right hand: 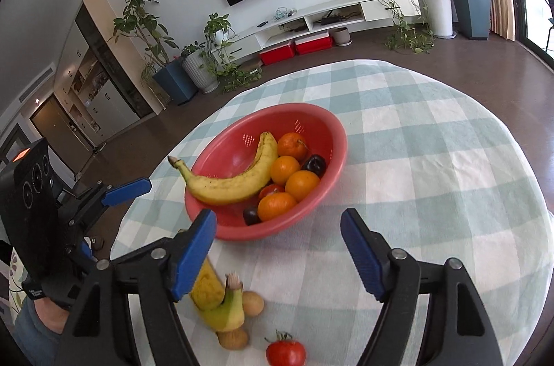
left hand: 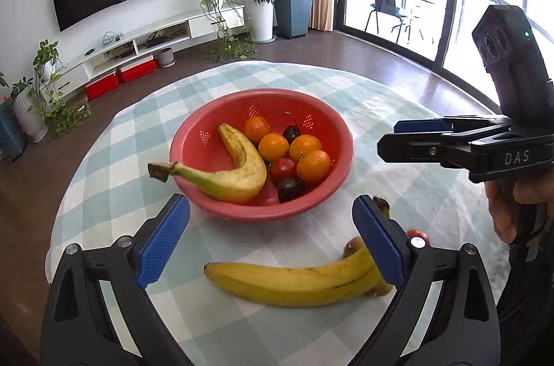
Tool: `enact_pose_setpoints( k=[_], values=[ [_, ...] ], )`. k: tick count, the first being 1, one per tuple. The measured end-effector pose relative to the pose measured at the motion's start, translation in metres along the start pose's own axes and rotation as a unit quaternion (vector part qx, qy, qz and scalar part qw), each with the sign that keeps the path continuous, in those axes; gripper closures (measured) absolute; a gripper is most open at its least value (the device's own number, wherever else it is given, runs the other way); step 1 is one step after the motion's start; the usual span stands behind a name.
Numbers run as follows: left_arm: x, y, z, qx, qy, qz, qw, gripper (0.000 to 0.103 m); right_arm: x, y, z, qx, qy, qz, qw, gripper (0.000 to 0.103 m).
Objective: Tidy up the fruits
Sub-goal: 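Move the left tool to the loose banana and close on its middle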
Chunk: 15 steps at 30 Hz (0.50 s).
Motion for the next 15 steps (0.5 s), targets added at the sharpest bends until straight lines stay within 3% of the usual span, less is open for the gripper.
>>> enact_pose_setpoints(
  k=[10,15],
  values=[
    [-0.022,-0.015,-0.064,0.001,0.035,-0.005,0.9994,0.006,-0.021,-0.001,-0.057,0.028,0.002,0.008,1.0,0.021],
    [-0.025,-0.026,-0.077,0.043,0.046,-0.011,0.998,0.006,-0.018,-0.004,-0.074,0.039,0.016,0.012,0.999,0.021]
  ],
)
Point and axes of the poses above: each gripper's, at about its wrist camera, not at the fingertips, and x roughly the way its jaws point, y to its left, z to its top, the point moved 4 cm from there along x, roughly the way its jaws point, and after that the axes turned 4 degrees about z, right-handed, at the moved point
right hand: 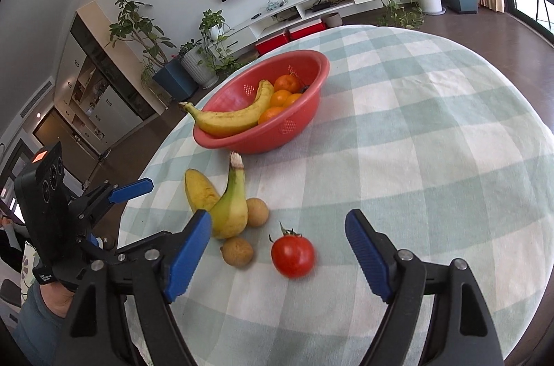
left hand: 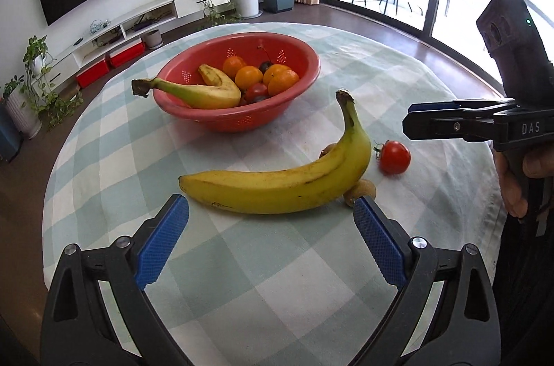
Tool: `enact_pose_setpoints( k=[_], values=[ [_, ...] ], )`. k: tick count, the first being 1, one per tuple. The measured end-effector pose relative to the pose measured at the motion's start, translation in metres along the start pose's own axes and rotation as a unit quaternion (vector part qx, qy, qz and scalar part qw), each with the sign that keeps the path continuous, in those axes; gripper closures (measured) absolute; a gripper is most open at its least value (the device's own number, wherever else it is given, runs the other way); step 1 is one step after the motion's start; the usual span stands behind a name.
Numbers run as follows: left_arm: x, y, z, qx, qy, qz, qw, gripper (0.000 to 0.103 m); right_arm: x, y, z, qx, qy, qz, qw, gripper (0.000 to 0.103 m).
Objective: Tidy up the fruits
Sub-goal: 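Move the left tool to the loose banana and close on its middle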
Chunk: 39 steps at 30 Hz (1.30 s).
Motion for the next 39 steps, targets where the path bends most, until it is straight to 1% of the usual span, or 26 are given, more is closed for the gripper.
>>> enact_pose_setpoints(
  k=[5,8,10,13,15,17,19,23,24,25,27,28,30,32,34,35,37,39],
  values=[
    [0.005,-0.007,0.005,0.072,0.019,-0.008,0.9972,0.006,0.004,-0.005,-0.005,0.011,0.006,0.006,1.0,0.021],
    [0.012,-0.011,0.012,0.126,0.035,-0.003,0.9914,0.006,0.006,-0.011,-0.009,0.021,0.009,0.003,1.0,0.021],
    [0.018,-0.015,0.016,0.167,0.044,-0.001,0.985,0.006,0.006,-0.014,-0.01,0.026,0.008,0.001,1.0,0.021],
    [0.026,-0.02,0.025,0.224,0.049,-0.003,0.9734,0.006,0.004,-0.015,-0.009,0.027,0.003,0.001,1.0,0.021],
    [0.033,-0.023,0.029,0.259,0.056,-0.008,0.9644,0.006,0.005,-0.017,-0.009,0.026,0.003,-0.003,1.0,0.021],
    [0.044,-0.023,0.032,0.284,0.071,-0.007,0.9563,0.006,0.004,-0.02,-0.009,0.031,0.0,-0.007,1.0,0.021],
    [0.052,-0.021,0.035,0.287,0.082,-0.022,0.954,0.006,0.002,-0.026,-0.006,0.043,-0.008,-0.006,0.999,0.021],
    [0.065,-0.018,0.038,0.281,0.102,-0.048,0.953,0.006,-0.008,-0.039,0.001,0.073,-0.033,-0.005,0.997,0.021],
    [0.069,-0.019,0.036,0.284,0.109,-0.05,0.9514,0.006,-0.009,-0.043,0.002,0.083,-0.036,-0.003,0.996,0.021],
    [0.074,-0.02,0.032,0.29,0.12,-0.051,0.948,0.006,-0.01,-0.047,0.003,0.095,-0.038,0.003,0.995,0.021],
    [0.083,-0.025,0.022,0.312,0.141,-0.052,0.938,0.006,-0.009,-0.054,0.004,0.118,-0.037,0.013,0.992,0.021],
    [0.082,-0.025,0.022,0.31,0.133,-0.055,0.9397,0.007,-0.01,-0.057,0.004,0.126,-0.038,0.015,0.991,0.021],
    [0.085,-0.023,0.024,0.291,0.145,-0.076,0.9427,0.015,-0.011,-0.059,0.005,0.131,-0.043,0.015,0.99,0.021],
    [0.087,-0.021,0.027,0.282,0.144,-0.077,0.9454,0.022,-0.011,-0.058,0.005,0.128,-0.043,0.014,0.991,0.021],
    [0.089,-0.021,0.029,0.285,0.145,-0.077,0.9444,0.026,-0.011,-0.056,0.005,0.125,-0.041,0.013,0.991,0.021],
    [0.089,-0.022,0.03,0.287,0.146,-0.078,0.9435,0.03,-0.011,-0.055,0.004,0.124,-0.041,0.013,0.991,0.021],
    [0.089,-0.026,0.033,0.293,0.149,-0.079,0.9412,0.036,-0.011,-0.056,0.004,0.126,-0.042,0.013,0.991,0.021],
    [0.09,-0.029,0.034,0.3,0.153,-0.075,0.9385,0.039,-0.011,-0.057,0.004,0.128,-0.041,0.013,0.991,0.021]
  ],
)
Point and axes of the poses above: each gripper's, at about its wrist camera, not at the fingertips, and x roughly the way its jaws point, y to its left, z to its top, the point moved 4 cm from there along x, roughly the way its jaws point, and after that the axes turned 4 degrees about z, right-handed, at the moved point
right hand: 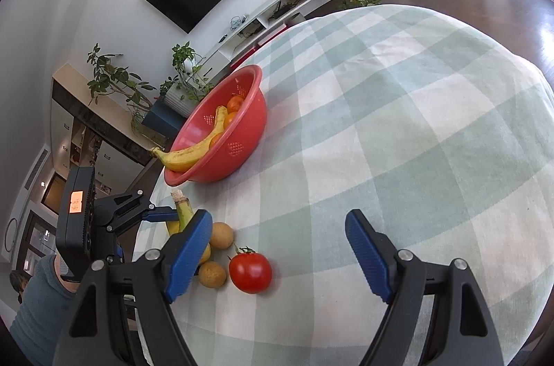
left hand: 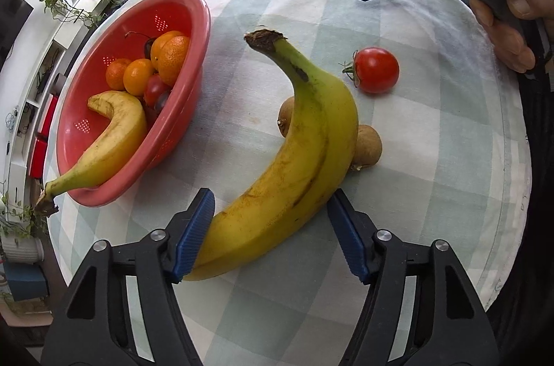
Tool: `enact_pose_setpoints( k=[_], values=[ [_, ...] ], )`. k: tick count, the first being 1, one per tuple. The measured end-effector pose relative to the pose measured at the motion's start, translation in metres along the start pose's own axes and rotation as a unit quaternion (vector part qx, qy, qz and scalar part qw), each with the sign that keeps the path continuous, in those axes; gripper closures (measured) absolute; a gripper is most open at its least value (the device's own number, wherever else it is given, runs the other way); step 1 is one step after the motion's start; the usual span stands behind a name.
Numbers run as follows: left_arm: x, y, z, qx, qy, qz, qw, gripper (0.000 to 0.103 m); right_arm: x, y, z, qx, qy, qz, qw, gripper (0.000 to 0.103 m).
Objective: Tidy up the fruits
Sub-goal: 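Move the left tool to the loose banana and close on its middle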
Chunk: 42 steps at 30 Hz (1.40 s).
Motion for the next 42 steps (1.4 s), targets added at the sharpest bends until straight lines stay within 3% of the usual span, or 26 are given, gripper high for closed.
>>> enact_pose_setpoints(
  k=[3,10,17,26,31,35,42],
  values=[
    [-0.001,-0.001,0.0,-0.004,0.004,0.0,1.0,0.041,0.002,0.0,0.001,-0.001,0.001,-0.001,1.0,0.021],
    [-0.005,0.014,-0.006,-0.081,-0.015,-0.022,0.9964,0.043,0.001,0.002,0.0,-0.01,0.001,-0.005,1.0,0.021],
    [0.003,0.0,-0.002,-0.044,0.014,0.015,0.9988,0.044,0.002,0.003,-0.001,-0.015,0.001,-0.007,1.0,0.021],
    [-0.003,-0.002,-0.011,-0.074,0.003,0.048,0.9961,0.06,0.002,0.013,-0.002,-0.043,0.004,-0.017,0.999,0.021],
    [-0.004,-0.004,-0.018,-0.095,-0.002,0.057,0.9938,0.061,0.005,0.022,-0.006,-0.078,0.006,-0.031,0.996,0.021],
    [-0.01,-0.006,-0.02,-0.119,-0.009,0.053,0.9915,0.061,0.004,0.023,-0.008,-0.079,0.006,-0.034,0.996,0.021],
    [-0.024,-0.01,-0.026,-0.177,-0.046,0.015,0.983,0.063,0.006,0.028,-0.009,-0.098,0.004,-0.036,0.995,0.022]
  ],
)
Point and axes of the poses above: each gripper's, at about its wrist camera, not at the fingertips, and x roughly the way its jaws point, y to its left, z to its top, the point moved 4 cm from there along x, roughly the way its jaws point, and after that the axes turned 4 degrees about z, right-handed, at the moved point
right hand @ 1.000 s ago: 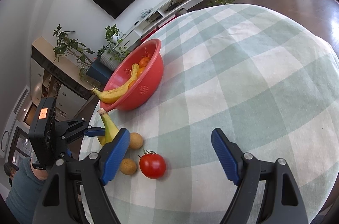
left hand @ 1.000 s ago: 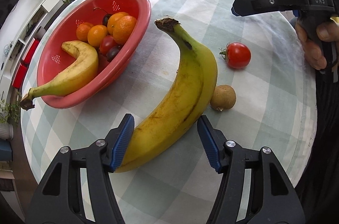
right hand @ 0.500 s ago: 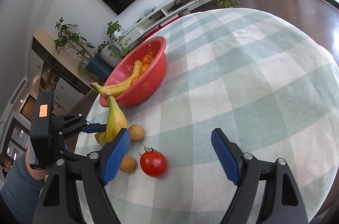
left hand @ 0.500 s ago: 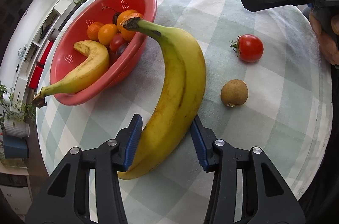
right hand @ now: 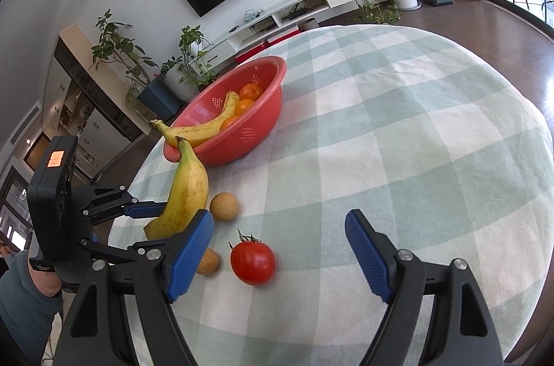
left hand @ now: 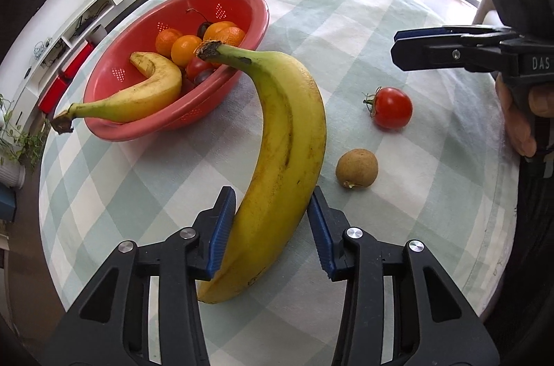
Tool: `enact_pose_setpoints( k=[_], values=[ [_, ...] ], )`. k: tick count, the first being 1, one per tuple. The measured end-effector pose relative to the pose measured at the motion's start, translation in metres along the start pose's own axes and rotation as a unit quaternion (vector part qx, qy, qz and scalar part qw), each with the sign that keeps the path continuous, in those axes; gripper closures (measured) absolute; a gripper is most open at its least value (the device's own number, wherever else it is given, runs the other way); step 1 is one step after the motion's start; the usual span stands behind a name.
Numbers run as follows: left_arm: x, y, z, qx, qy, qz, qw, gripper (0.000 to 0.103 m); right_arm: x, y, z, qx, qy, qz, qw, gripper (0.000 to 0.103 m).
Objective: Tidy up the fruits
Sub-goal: 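Move the left tool to the loose banana and close on its middle, then hold the banana in the left tool while the right tool grasps a brown kiwi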
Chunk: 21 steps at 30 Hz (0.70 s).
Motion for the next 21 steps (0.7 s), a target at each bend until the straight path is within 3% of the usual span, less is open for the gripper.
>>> enact_pose_setpoints(
  k=[9,15,21],
  values=[
    [-0.014,-0.004,-0.016,-0.037,-0.014,-0.003,0.9992,0.066,-0.001,0.029,-0.003,-0.086,-0.01,-0.008,0.996,0.025],
    [-0.021,-0.003,-0.028,-0.052,-0.023,-0.005,0.9984,0.068,0.0,0.052,-0.01,-0.138,-0.005,0.009,0.99,0.026],
    [-0.015,-0.004,-0.037,-0.046,0.014,-0.012,0.9987,0.072,0.009,0.072,-0.02,-0.188,0.018,0.003,0.982,0.03]
  ],
)
Point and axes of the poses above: each gripper's, at about its wrist camera, not at the fingertips, and x roughly the way its jaws point, y to its left, z to its top, the point moved 4 cm from there along x, roughly the way its jaws point, and after that the axes turned 4 degrees about z, right-handed, at the moved point
